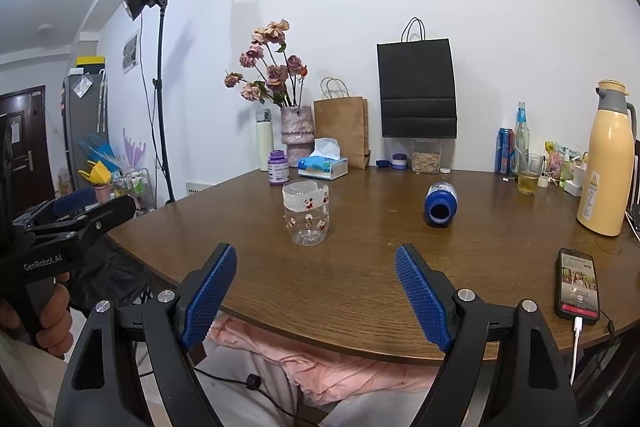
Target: Flip cup upright
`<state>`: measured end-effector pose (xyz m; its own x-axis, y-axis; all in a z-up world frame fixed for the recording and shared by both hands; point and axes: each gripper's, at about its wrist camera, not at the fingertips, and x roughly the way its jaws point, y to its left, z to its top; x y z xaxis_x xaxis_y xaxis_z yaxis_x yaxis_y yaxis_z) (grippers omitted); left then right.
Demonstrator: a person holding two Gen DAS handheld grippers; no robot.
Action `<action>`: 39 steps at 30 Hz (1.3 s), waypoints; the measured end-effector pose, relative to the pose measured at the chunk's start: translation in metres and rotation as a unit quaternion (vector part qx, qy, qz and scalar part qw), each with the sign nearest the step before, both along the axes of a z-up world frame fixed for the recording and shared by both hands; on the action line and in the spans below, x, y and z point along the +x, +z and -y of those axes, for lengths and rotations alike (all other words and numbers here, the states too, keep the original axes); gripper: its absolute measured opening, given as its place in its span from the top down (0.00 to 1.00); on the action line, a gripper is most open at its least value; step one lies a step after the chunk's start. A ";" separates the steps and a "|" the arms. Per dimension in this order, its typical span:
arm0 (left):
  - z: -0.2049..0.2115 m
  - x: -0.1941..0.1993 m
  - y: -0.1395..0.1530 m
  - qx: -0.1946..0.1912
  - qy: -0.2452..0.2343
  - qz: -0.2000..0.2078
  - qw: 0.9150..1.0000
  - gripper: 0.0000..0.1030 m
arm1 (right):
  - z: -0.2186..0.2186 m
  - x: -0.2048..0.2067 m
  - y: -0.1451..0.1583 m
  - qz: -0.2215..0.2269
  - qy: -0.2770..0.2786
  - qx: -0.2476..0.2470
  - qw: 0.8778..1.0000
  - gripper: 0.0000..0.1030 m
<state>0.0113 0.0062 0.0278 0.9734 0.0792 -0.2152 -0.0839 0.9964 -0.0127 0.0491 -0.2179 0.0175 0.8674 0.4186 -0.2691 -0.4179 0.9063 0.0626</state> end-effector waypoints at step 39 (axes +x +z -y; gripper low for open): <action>0.007 0.000 -0.001 -0.001 0.000 -0.002 1.000 0.00 | -0.003 0.004 0.001 -0.002 0.007 -0.005 1.000 0.17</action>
<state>0.0117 -0.0007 0.0273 0.9723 0.0786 -0.2201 -0.0840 0.9964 -0.0153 0.0536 -0.2150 0.0189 0.8600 0.4279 -0.2779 -0.4305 0.9009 0.0551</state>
